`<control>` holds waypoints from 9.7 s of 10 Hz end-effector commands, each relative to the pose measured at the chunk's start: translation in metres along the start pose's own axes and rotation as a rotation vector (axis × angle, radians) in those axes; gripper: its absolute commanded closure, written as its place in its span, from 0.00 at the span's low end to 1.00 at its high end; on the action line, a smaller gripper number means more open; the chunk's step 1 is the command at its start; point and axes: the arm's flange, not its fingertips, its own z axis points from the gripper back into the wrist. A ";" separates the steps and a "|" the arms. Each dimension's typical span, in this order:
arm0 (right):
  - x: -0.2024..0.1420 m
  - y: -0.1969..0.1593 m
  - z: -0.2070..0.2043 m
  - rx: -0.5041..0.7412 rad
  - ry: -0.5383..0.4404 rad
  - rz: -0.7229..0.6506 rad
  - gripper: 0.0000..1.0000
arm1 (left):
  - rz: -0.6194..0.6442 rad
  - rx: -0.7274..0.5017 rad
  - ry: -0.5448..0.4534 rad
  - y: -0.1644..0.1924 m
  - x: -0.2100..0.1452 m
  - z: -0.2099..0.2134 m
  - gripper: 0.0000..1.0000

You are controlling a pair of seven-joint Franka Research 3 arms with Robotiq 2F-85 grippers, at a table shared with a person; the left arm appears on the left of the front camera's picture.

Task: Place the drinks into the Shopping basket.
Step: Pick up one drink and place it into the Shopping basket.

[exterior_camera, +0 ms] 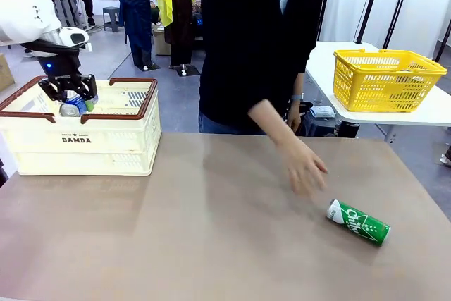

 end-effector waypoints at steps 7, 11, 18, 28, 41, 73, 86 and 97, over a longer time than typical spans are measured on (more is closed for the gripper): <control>0.002 0.004 0.001 0.023 -0.006 0.018 0.00 | -0.009 0.019 -0.028 0.005 0.008 -0.085 1.00; 0.002 0.004 0.001 0.023 -0.006 0.018 0.00 | -0.004 0.023 -0.013 0.004 0.008 -0.091 0.19; 0.002 0.004 0.001 0.023 -0.006 0.018 0.00 | 0.006 -0.009 -0.140 0.002 -0.025 -0.023 0.00; 0.002 0.004 0.001 0.023 -0.006 0.018 0.00 | 0.126 -1.296 -0.347 0.177 -0.289 0.101 0.00; 0.002 0.004 0.001 0.023 -0.006 0.018 0.00 | 0.157 -1.131 -0.321 0.182 -0.313 0.097 0.00; -0.029 0.010 -0.343 -0.922 1.076 1.423 0.00 | 0.157 -1.131 -0.321 0.182 -0.313 0.097 0.00; -0.048 -0.145 -0.370 -0.928 1.242 1.260 0.00 | 0.157 -1.131 -0.321 0.182 -0.313 0.097 0.00; -0.047 -0.139 -0.366 -0.917 1.243 1.226 1.00 | 0.157 -1.131 -0.321 0.182 -0.313 0.097 0.00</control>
